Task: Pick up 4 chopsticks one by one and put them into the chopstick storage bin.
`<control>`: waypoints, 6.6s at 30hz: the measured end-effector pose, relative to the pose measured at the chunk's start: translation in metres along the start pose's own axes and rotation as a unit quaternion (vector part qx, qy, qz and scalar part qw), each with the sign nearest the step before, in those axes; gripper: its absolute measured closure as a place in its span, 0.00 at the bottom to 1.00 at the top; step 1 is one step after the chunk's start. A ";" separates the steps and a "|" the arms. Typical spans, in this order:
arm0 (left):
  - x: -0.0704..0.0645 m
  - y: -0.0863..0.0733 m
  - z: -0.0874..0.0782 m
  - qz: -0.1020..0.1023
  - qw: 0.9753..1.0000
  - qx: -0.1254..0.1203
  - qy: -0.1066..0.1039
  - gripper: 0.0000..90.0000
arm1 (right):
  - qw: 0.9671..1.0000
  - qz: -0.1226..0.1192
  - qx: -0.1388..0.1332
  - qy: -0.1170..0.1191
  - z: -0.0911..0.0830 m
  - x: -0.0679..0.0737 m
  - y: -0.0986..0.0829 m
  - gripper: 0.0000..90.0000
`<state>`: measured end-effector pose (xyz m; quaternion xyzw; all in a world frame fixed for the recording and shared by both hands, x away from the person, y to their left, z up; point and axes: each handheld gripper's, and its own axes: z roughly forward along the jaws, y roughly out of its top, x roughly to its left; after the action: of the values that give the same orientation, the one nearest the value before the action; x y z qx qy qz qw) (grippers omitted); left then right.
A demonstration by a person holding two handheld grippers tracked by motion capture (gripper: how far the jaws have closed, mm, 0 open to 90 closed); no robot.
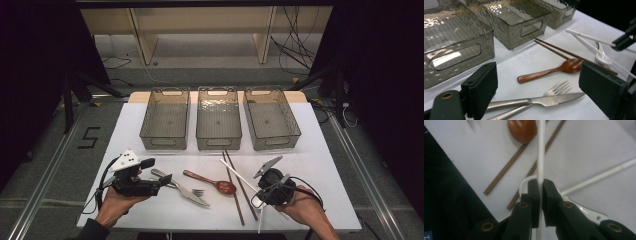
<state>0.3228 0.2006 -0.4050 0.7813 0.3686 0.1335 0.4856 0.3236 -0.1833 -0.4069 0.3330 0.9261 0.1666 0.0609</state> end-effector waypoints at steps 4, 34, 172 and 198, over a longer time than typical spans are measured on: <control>-0.007 0.008 0.005 0.029 0.999 0.028 -0.017 0.17 | 0.999 -0.047 0.004 0.006 0.000 0.008 0.015 0.96; -0.046 0.035 0.072 0.194 0.938 0.241 -0.153 0.30 | 0.970 -0.240 0.025 0.023 0.010 0.048 0.047 0.96; 0.157 0.082 0.100 -0.087 0.971 0.165 0.153 0.91 | 0.990 0.117 -0.074 -0.006 0.000 -0.004 -0.014 0.32; 0.064 0.060 0.054 -0.076 0.985 0.130 0.084 0.20 | 0.988 0.147 -0.031 -0.026 0.008 -0.008 -0.019 0.32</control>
<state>0.4250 0.1948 -0.3894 0.7937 0.4803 0.1123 0.3560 0.3203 -0.2001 -0.4212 0.4678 0.8594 0.1938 0.0705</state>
